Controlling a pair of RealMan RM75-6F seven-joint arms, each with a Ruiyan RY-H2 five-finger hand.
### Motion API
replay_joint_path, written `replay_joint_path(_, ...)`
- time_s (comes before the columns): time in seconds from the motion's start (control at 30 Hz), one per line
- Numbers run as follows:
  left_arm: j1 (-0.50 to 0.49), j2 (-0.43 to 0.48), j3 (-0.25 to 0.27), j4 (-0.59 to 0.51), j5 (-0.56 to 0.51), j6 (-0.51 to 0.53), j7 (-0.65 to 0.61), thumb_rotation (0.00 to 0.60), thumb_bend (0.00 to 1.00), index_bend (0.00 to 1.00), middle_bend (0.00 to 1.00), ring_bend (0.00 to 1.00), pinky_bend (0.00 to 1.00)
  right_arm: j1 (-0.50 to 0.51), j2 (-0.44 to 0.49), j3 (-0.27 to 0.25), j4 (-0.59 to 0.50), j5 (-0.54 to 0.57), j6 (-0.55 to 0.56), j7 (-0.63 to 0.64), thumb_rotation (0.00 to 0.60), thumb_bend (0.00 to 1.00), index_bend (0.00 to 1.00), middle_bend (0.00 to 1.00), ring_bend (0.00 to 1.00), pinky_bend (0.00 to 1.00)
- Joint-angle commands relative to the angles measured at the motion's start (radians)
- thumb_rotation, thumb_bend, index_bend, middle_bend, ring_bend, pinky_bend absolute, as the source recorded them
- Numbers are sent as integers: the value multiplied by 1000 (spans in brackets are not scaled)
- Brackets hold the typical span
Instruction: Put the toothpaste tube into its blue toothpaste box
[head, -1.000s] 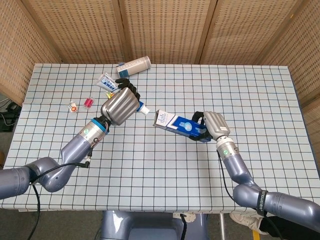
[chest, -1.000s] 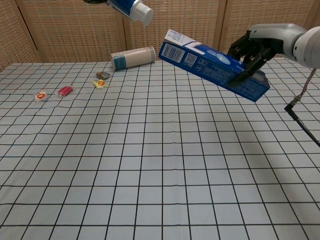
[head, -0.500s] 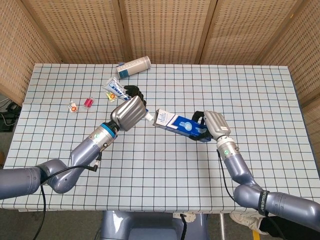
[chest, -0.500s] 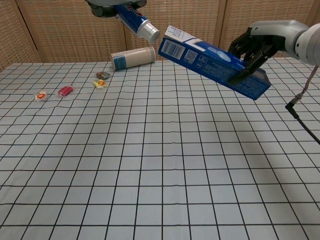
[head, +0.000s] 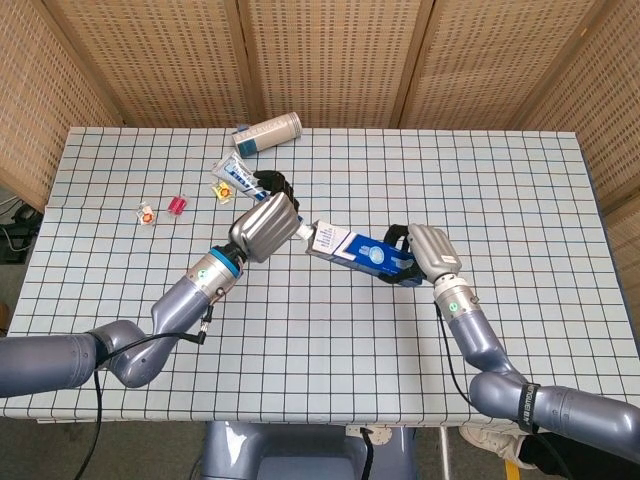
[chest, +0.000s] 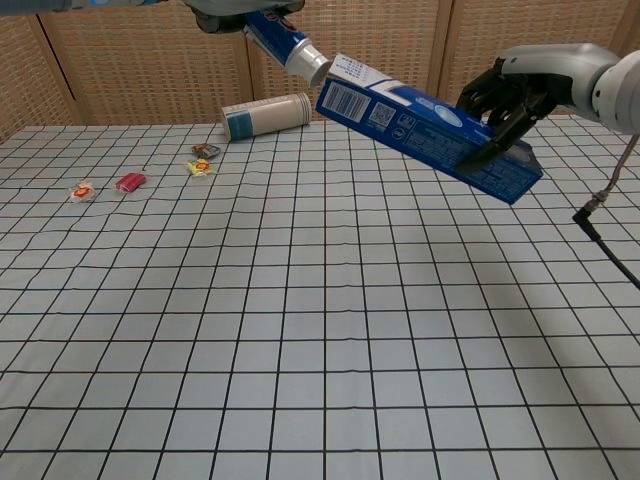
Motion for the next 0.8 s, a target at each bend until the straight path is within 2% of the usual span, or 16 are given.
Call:
replay_joint_path(0.03, -7, -17, 3, 5, 1, 11, 10, 600, 584, 838, 506, 482, 467, 1, -1, 0, -4, -1, 1, 3, 600, 231, 777, 571, 586, 628)
replay_joint_path(0.3, -33, -70, 27, 24, 41, 31, 74, 600, 584, 839, 506, 483, 467, 7, -7, 12, -13, 25, -18, 41, 600, 230, 778, 572, 587, 629)
replay_joint_path(0.6, -54, -60, 37, 60, 175, 46, 91, 600, 583, 830, 504, 482, 452, 3, -9, 41, -8, 65, -70, 139, 600, 231, 781, 574, 590, 630)
replay_joint_path(0.7, -61, -51, 37, 69, 220, 43, 92, 600, 578, 771, 466, 459, 410, -1, -16, 57, -4, 81, -91, 188, 600, 230, 782, 575, 591, 630)
replay_joint_path(0.8, -64, -51, 30, 74, 251, 44, 91, 600, 570, 679, 395, 393, 345, -4, -23, 66, 4, 86, -112, 230, 600, 231, 782, 575, 593, 630)
